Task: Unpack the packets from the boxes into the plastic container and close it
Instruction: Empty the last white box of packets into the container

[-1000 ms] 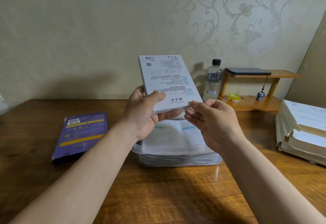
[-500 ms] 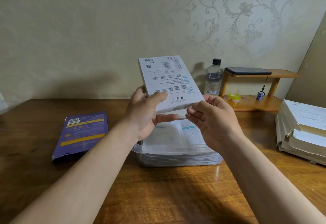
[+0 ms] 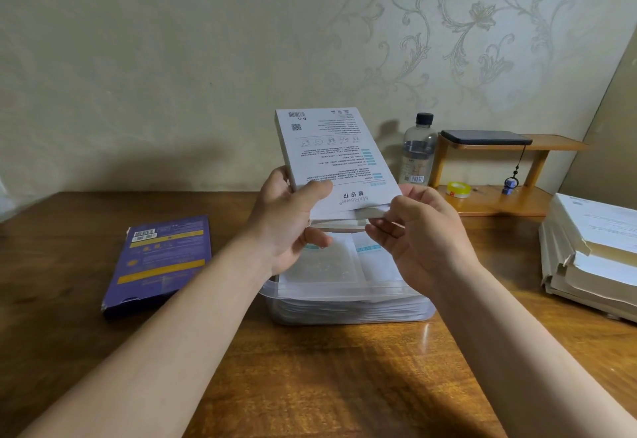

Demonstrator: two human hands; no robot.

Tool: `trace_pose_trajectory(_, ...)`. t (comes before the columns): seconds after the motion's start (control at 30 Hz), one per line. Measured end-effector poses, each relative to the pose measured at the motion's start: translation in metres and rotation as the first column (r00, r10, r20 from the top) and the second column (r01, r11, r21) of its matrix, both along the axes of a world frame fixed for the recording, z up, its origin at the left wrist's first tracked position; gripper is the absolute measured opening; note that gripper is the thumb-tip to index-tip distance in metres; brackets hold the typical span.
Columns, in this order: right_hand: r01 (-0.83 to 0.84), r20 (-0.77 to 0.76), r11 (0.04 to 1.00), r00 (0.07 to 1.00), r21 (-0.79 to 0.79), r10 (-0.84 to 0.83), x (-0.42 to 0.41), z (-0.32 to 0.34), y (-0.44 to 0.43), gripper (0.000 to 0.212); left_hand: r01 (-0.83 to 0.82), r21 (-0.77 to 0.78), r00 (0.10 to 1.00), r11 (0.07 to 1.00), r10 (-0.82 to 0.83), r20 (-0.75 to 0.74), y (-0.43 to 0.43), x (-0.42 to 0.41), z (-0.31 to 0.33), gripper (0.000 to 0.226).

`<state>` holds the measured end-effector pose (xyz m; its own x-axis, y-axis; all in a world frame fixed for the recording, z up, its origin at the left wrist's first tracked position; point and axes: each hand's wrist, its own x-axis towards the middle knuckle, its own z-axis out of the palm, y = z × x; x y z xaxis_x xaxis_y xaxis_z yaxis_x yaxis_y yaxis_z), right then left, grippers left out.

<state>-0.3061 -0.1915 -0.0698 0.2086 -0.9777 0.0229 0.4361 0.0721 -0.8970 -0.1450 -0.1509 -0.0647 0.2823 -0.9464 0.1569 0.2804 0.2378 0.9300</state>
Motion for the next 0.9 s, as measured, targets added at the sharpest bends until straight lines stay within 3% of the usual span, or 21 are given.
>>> trace_pose_trajectory(0.17, 0.007, 0.001, 0.999, 1.0, -0.04, -0.007, 0.0001, 0.0006, 0.0042, 0.036, -0.046, 0.074, 0.999, 0.996, 0.047, -0.008, -0.0005, -0.0001, 0.0023, 0.025)
trace_pose_trajectory(0.3, -0.016, 0.016, 0.999, 1.0, -0.031, 0.017, -0.0008, 0.0014, 0.0038, 0.026, -0.08, 0.095, 0.997, 0.992, 0.081, -0.005, -0.0022, 0.0004, 0.0007, 0.027)
trace_pose_trajectory(0.6, 0.002, -0.019, 0.996, 1.0, -0.086, -0.004, -0.0001, -0.004, -0.0003, 0.045, -0.032, 0.115, 0.999, 0.993, 0.035, -0.019, -0.0032, 0.0025, -0.0004, 0.03)
trace_pose_trajectory(0.8, 0.023, -0.107, 0.987, 0.993, -0.159, -0.04, 0.0012, -0.0048, 0.0, 0.062, 0.041, 0.197, 0.998, 0.98, -0.029, -0.06, -0.0032, 0.0025, 0.0021, 0.021)
trace_pose_trajectory(0.9, 0.136, -0.299, 0.94, 0.925, -0.312, -0.233, 0.0052, -0.0077, 0.0039, 0.057, 0.066, 0.252, 0.997, 0.966, -0.053, -0.059, -0.0019, 0.0045, 0.0029, 0.032)
